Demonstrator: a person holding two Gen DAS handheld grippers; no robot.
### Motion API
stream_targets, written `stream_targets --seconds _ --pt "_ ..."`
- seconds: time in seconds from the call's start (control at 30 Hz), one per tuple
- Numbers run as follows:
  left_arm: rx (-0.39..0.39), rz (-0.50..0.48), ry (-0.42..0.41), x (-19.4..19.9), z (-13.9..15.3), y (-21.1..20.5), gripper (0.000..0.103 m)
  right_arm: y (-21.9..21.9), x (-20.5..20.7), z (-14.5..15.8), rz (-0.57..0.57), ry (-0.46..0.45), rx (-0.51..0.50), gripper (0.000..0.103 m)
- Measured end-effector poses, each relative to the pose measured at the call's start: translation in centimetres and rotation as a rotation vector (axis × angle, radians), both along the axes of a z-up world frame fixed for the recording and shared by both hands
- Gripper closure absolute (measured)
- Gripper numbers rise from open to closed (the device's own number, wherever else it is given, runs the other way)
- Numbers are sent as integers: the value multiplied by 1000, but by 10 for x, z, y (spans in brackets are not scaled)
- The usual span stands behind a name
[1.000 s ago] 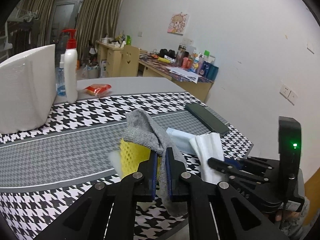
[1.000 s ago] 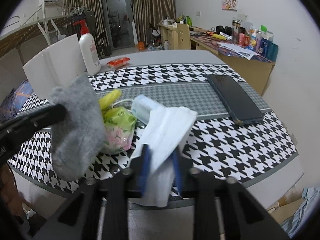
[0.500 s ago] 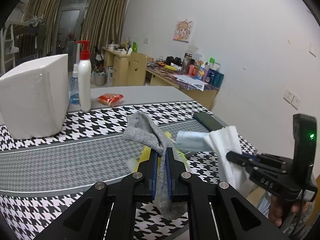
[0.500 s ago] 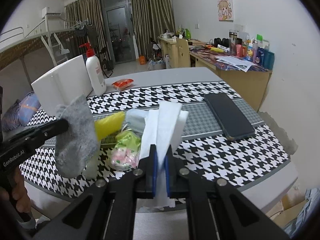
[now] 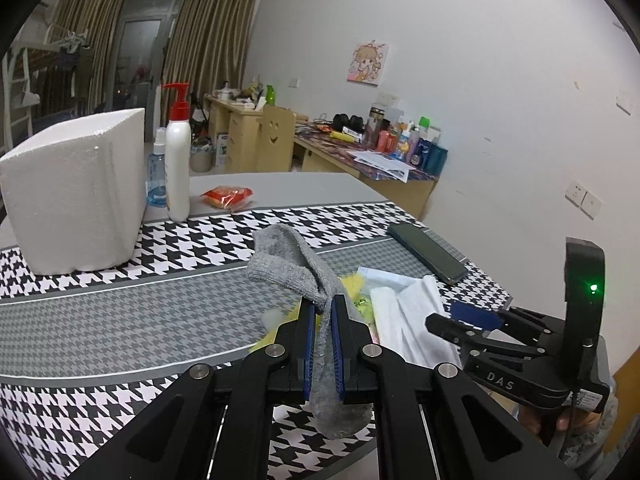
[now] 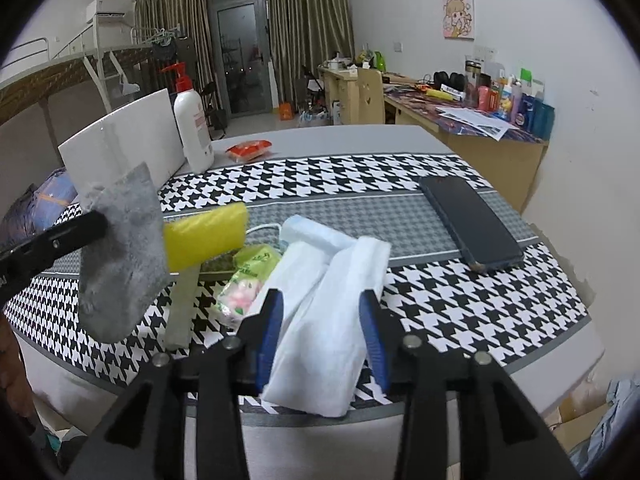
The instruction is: Organize soft objects
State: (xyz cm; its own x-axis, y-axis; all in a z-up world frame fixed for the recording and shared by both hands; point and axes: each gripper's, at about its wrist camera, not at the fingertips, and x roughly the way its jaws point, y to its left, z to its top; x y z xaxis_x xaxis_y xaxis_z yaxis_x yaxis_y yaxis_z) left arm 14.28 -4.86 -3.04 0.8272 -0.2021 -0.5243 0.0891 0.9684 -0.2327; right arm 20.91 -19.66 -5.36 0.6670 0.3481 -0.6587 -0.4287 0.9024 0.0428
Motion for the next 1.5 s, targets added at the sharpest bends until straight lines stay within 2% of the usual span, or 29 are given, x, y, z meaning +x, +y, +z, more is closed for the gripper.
stream_targets --seconds 0.13,0.23,0.3,0.5,0.73,0.83,0.93,1.23,1.3,1.37,1.4,1.43,1.5 --pt "2 0 -3 -3 1 1 94 4 -1 -2 5 7 1 61" --pt "2 -5 6 -4 -2 1 94 6 -7 2 -5 -20 -8 59" --pt "12 -25 21 -4 -8 -2 94 8 -12 3 18 -20 -1 54" --pt "17 -41 77 -1 -26 -8 94 15 -14 -10 41 16 -27 53" --pt "0 -33 41 -6 -18 2 94 16 -22 -1 41 -28 -16 53" --pt "-5 -21 26 -9 -13 7 94 22 -24 -1 69 -30 -21 49" --pt "-6 -10 31 -8 -14 11 94 29 -19 -10 82 5 -41 49" --pt "-10 -13 47 -4 -20 12 94 26 -3 -35 14 107 -91 49" --pt "-11 -15 49 -2 -21 12 94 26 -3 -37 15 120 -96 59" --pt "-13 -18 51 -1 -21 12 94 24 -2 -38 8 122 -91 79" --pt "-13 -17 53 -1 -22 13 94 22 -1 -37 3 124 -87 86" --pt "-12 -16 56 0 -22 13 94 20 0 -37 5 130 -76 91" --pt "-10 -15 58 4 -21 14 94 17 0 -35 5 132 -57 95"
